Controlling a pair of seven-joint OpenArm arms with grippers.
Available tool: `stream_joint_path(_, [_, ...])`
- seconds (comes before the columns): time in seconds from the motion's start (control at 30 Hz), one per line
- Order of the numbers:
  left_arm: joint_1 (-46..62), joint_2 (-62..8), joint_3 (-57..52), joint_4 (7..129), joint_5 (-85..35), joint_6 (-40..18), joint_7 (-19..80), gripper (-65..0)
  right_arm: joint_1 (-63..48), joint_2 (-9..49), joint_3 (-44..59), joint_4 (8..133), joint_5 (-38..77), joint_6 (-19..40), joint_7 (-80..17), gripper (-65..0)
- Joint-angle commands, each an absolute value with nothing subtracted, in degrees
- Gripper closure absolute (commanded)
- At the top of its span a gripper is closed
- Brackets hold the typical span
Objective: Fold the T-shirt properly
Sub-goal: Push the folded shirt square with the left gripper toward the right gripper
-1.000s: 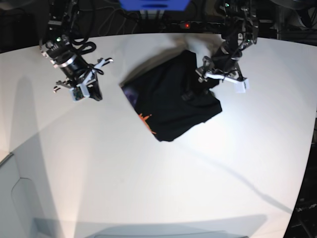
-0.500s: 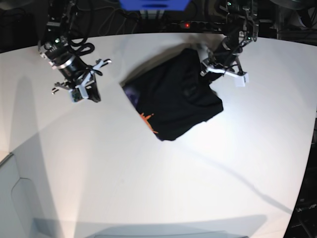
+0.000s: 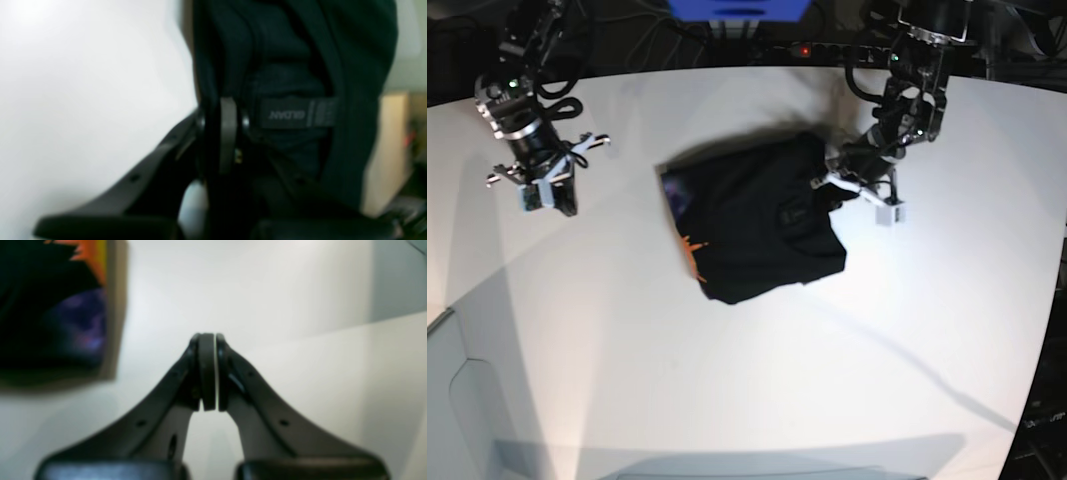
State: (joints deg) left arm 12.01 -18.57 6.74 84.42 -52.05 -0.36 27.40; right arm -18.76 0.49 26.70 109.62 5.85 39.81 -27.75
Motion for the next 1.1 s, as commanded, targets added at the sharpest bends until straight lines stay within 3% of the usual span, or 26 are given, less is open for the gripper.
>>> stream_joint_path(0.0, [10.77,-19.91,9.54,83.56,-47.25,2.51,30.99,-0.1,-18.59,1.1,28.18,110.73,6.73,40.0,-26.24,0.0])
stream_joint_path(0.27, [-7.52,-29.41,34.68,83.38,-31.25,1.27,30.73,-0.1,-17.45,1.01,33.89,110.73,6.81,40.0,-26.24,0.0])
stream_joint_path(0.4, [-17.27,-29.67,44.7,83.38,-22.64,-13.67,30.81,-0.1,-17.54,0.84,34.59,110.73,6.55,40.0,-26.24,0.0])
stream_joint_path(0.73, [-26.07,-15.78,47.6,73.98,-0.22,-36.62,30.55,-0.1,-18.15,0.66,40.04,110.73,6.55,40.0,-26.24,0.0])
stream_joint_path(0.83, [-28.53,-12.44,47.78,69.23,3.3,-39.78,30.46,-0.1,-18.15,-0.57,42.15,111.52,6.46,40.0,-26.24,0.0])
stream_joint_path(1.07, [-34.68,-10.51,58.68,64.57,3.56,-40.0,30.37,-0.1,-19.03,-3.47,43.03,113.71,6.46,40.0,-26.24,0.0])
